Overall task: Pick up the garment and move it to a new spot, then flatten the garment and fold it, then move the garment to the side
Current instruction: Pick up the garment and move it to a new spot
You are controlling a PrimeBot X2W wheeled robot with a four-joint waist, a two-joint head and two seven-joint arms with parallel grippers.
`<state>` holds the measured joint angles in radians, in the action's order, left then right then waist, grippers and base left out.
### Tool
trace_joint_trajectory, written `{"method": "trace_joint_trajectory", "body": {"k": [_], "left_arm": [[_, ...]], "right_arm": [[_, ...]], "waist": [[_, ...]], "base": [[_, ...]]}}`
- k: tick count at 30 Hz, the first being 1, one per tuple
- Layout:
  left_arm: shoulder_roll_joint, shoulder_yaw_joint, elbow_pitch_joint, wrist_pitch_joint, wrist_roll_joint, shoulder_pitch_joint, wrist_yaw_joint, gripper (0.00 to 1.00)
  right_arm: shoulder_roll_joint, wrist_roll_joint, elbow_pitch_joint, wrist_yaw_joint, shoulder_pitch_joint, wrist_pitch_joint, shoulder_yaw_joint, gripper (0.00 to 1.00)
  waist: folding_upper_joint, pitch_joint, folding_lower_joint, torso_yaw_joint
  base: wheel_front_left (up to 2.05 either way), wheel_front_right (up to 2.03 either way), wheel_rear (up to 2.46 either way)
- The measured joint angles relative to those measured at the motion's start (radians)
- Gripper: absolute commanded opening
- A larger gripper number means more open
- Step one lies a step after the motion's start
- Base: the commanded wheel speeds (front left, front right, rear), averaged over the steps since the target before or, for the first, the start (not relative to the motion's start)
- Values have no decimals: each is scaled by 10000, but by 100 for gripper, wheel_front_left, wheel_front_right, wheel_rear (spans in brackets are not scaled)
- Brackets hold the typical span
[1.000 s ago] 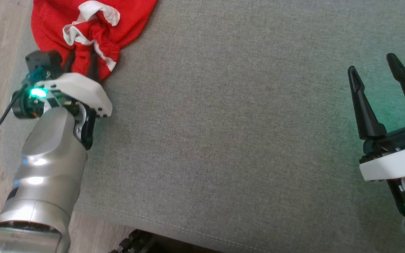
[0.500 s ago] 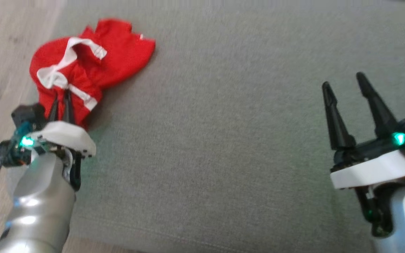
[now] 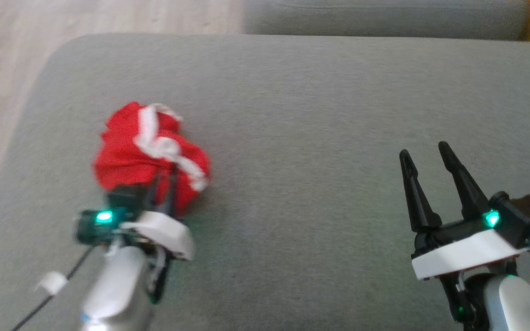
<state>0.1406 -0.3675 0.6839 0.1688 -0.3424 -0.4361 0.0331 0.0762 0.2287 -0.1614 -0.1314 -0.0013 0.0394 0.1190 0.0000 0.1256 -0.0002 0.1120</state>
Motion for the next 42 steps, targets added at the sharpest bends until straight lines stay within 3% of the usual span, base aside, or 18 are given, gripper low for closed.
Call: {"method": "trace_joint_trajectory", "body": {"k": [5,15,16,17,18,21,26,28,35,42], "left_arm": [[-585,-1141,-989,-769,261,165,314,0],[-905,-3277,-1304,-1423,19,682,696,0],[-899,-3373,-1296,-1394,-10,789,690,33],[-899,-3434,-1296,-1287,-15,870,637,94],[-901,-3448,-1315,-1145,-15,918,571,100],[-905,-3448,-1432,-821,-13,935,424,100],[-828,-3037,-2192,148,-12,989,-263,100],[-579,-2476,-2882,523,-12,1140,-794,100],[627,-763,-4019,803,23,1757,-1998,100],[1352,537,-5037,838,280,2492,-2278,100]], "right_arm": [[-61,86,178,0,178,-59,-69,100],[-199,290,489,0,204,-222,-203,100],[-207,307,489,0,237,-230,-228,100],[-215,313,489,0,301,-232,-253,100],[-222,314,493,0,377,-232,-286,100],[-240,339,506,0,488,-234,-397,100],[-282,322,472,0,546,-228,-548,100],[-284,249,368,0,547,-203,-633,100],[-291,71,38,0,546,13,-817,100],[-293,-33,-228,0,597,199,-1185,100]], "waist": [[0,-26,1,-1058],[0,125,2,-3152],[0,140,2,-3292],[0,154,2,-3407],[0,170,2,-3483],[0,182,2,-3469],[0,71,2,-2995],[0,-15,2,-2604],[0,-101,2,-1555],[0,-153,2,-627]], "base": [[0,0,0],[0,0,0],[0,0,0],[0,0,0],[0,0,0],[0,0,0],[0,0,0],[0,0,0],[0,0,0],[0,0,0]]}}
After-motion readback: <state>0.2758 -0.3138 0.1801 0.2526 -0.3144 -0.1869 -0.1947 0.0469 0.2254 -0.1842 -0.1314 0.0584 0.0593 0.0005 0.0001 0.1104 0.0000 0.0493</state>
